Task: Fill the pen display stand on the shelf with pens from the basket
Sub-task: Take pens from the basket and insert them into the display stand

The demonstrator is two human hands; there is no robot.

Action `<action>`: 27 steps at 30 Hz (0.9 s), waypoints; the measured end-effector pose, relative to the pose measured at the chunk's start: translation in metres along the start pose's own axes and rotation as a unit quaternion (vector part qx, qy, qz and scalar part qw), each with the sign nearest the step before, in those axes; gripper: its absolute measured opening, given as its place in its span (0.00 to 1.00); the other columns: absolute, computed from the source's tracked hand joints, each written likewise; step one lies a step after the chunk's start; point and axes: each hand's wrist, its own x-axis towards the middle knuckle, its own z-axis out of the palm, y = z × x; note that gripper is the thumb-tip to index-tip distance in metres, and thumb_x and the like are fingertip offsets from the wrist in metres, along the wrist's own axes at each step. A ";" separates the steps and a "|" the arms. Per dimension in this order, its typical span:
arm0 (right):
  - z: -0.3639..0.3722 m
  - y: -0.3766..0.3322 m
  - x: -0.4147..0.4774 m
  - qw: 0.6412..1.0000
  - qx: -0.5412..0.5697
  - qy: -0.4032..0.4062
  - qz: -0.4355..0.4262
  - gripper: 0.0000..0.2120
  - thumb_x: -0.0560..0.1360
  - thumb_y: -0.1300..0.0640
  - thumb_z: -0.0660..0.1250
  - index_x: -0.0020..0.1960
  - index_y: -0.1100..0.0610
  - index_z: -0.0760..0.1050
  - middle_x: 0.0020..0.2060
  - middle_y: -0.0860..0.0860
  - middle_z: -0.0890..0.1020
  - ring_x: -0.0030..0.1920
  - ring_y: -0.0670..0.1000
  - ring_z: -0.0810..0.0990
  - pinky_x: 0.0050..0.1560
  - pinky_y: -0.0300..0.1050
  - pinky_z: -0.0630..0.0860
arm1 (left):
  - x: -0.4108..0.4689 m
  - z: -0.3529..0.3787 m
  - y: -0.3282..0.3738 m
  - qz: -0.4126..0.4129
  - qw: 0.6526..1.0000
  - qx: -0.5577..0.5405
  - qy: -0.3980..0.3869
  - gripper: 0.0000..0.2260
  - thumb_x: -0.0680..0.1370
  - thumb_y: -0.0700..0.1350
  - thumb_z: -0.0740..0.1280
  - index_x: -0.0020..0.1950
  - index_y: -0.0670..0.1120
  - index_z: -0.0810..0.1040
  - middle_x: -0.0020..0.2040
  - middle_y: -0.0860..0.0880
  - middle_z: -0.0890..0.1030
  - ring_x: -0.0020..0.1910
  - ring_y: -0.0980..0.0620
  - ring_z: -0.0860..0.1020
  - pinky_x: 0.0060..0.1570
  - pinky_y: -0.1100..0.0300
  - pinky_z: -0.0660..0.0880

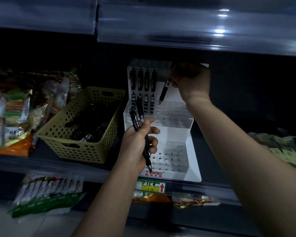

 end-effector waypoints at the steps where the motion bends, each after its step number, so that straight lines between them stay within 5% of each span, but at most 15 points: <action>1: 0.003 0.003 0.001 1.000 -0.010 0.007 -0.005 0.10 0.67 0.62 0.74 0.36 0.48 0.77 0.39 0.52 0.83 0.42 0.53 0.81 0.49 0.53 0.80 | 0.000 -0.001 0.000 0.001 1.000 -0.001 0.000 0.09 0.82 0.44 0.59 0.55 0.43 0.77 0.35 0.48 0.77 0.24 0.54 0.69 0.20 0.66 0.63; 7: 0.014 0.009 -0.005 0.994 -0.091 0.025 -0.046 0.16 0.68 0.57 0.76 0.32 0.42 0.71 0.40 0.49 0.82 0.47 0.56 0.83 0.50 0.55 0.79 | 0.002 -0.003 0.003 0.007 1.000 -0.007 0.002 0.08 0.81 0.43 0.60 0.54 0.43 0.77 0.33 0.49 0.77 0.24 0.54 0.69 0.20 0.66 0.63; 12: 0.018 0.013 -0.009 0.995 -0.098 -0.002 -0.037 0.06 0.69 0.56 0.76 0.42 0.50 0.79 0.42 0.51 0.84 0.45 0.54 0.83 0.51 0.54 0.79 | 0.001 -0.005 0.005 0.011 1.000 -0.010 0.003 0.08 0.81 0.43 0.60 0.54 0.42 0.77 0.33 0.48 0.77 0.24 0.55 0.69 0.20 0.66 0.63; 15: 0.018 0.015 -0.012 0.994 -0.107 -0.011 -0.026 0.09 0.69 0.55 0.76 0.48 0.55 0.81 0.43 0.51 0.85 0.44 0.52 0.83 0.52 0.53 0.79 | 0.000 -0.006 0.005 0.013 1.000 -0.010 0.002 0.08 0.81 0.43 0.60 0.55 0.42 0.77 0.33 0.48 0.76 0.24 0.55 0.69 0.20 0.66 0.63; 23: 0.015 0.014 -0.015 0.993 -0.115 -0.016 -0.028 0.08 0.70 0.56 0.75 0.48 0.55 0.80 0.39 0.48 0.83 0.42 0.48 0.81 0.51 0.46 0.79 | 0.001 -0.007 0.005 0.010 1.000 -0.011 0.005 0.08 0.81 0.42 0.60 0.55 0.42 0.77 0.33 0.48 0.77 0.24 0.55 0.69 0.20 0.65 0.63; 27: 0.016 0.003 -0.009 0.989 -0.121 0.039 -0.079 0.07 0.70 0.58 0.75 0.47 0.56 0.82 0.44 0.49 0.84 0.49 0.50 0.82 0.53 0.47 0.78 | 0.001 -0.008 0.005 0.012 1.000 -0.013 0.004 0.08 0.81 0.42 0.60 0.53 0.42 0.78 0.33 0.49 0.77 0.24 0.55 0.69 0.20 0.66 0.63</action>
